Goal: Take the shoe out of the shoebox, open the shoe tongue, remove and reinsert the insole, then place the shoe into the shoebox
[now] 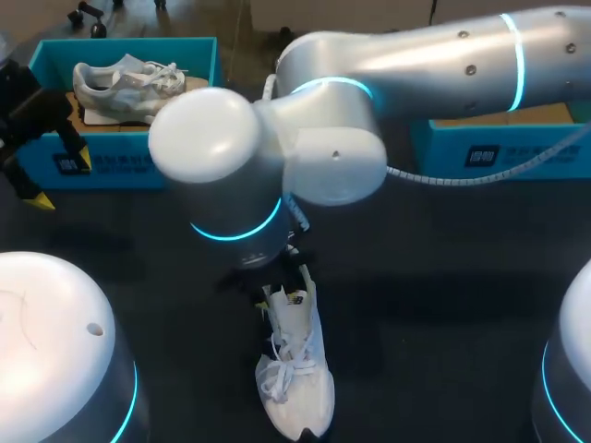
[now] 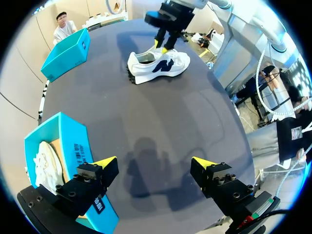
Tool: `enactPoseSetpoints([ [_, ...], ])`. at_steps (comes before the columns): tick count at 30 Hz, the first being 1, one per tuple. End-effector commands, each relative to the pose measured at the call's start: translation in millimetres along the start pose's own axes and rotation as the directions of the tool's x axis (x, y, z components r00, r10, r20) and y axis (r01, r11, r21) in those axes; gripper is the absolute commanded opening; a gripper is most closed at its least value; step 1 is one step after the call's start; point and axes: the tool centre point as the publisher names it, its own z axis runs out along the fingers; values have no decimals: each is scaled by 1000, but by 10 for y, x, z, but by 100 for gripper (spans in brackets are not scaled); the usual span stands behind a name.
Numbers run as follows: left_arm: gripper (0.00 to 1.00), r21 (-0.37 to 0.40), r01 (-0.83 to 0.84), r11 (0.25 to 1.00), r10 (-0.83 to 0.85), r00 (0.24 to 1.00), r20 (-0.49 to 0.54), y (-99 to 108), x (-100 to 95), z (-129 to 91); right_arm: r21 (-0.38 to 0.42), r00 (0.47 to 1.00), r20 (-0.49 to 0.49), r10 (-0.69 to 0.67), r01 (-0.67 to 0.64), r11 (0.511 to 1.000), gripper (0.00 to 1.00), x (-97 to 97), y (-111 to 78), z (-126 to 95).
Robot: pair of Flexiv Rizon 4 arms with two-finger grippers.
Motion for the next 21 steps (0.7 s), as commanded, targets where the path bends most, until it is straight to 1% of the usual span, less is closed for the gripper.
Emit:
enactPoseSetpoints([
  [1,100,-3,0,1000,0,1000,-3,2,3,-6,-72,996,-21,-90,89,993,41,-251,-30,-186],
  [2,100,-3,0,1000,0,1000,-3,2,3,-6,-86,987,-40,-157,153,985,46,-266,-14,-205],
  [3,100,-3,0,1000,0,1000,-3,2,3,-6,-106,977,-52,-206,200,974,62,-284,2,-233],
  [4,100,-3,0,1000,0,1000,-3,2,3,-6,-117,958,-54,-280,273,955,97,-302,19,-250],
  [5,100,-3,0,1000,0,1000,-3,2,3,-6,-122,930,-65,-361,352,928,100,-311,35,-259],
  [6,100,-3,0,1000,0,1000,-3,2,3,-6,-131,920,-54,-387,378,917,100,-318,42,-268],
  [7,100,-3,0,1000,0,1000,-3,2,3,-6,-111,909,-27,-415,410,905,100,-340,60,-279],
  [8,100,-3,0,1000,0,1000,-3,2,3,-6,-101,886,-11,-463,459,882,100,-353,78,-279],
  [10,100,-3,0,1000,0,1000,-3,2,3,-6,-120,841,-14,-542,536,835,100,-384,114,-268],
  [12,100,-3,0,1000,0,1000,-3,2,3,-6,-135,769,-34,-638,629,765,100,-422,143,-263],
  [14,100,-3,0,1000,0,1000,-3,2,3,-6,-126,708,-58,-703,694,709,100,-465,169,-255],
  [15,100,-3,0,1000,0,1000,-3,2,3,-6,-125,664,-72,-744,734,667,100,-482,186,-248],
  [18,100,-3,0,1000,0,1000,-3,2,3,-6,-120,578,-97,-810,801,586,100,-534,253,-228],
  [20,100,-3,0,1000,0,1000,-3,2,3,-6,-142,497,-133,-858,847,513,100,-558,305,-213],
  [21,100,-3,0,1000,0,1000,-3,2,3,-6,-161,473,-137,-871,857,490,100,-572,330,-215],
])
